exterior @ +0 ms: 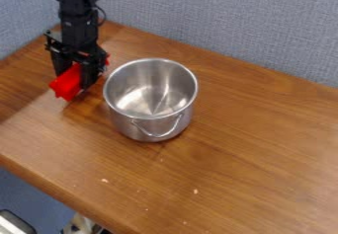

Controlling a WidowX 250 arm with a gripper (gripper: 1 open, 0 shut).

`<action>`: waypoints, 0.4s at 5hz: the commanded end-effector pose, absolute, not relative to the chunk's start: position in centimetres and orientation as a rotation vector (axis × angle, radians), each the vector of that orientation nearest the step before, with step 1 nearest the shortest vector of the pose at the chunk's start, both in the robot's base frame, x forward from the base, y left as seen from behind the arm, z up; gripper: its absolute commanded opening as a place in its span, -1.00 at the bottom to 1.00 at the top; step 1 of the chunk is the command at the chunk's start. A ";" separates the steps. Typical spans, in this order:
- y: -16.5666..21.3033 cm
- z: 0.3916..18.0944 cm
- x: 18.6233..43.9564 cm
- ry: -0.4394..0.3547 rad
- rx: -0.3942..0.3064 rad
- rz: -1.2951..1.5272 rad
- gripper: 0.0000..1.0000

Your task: Put the red object in the metal pot

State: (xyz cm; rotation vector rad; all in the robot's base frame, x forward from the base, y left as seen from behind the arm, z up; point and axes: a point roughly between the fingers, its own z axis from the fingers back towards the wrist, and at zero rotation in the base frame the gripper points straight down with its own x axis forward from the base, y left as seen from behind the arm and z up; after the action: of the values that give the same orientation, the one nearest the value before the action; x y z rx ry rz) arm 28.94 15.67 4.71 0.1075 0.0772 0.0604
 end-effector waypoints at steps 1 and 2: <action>16.6 8.2 29.7 -0.020 0.144 0.086 -1.00; 16.5 8.7 29.6 -0.028 0.139 0.085 -1.00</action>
State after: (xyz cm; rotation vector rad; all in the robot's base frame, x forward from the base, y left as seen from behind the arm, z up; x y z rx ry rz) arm 28.80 15.68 5.78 0.0987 0.0603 0.0729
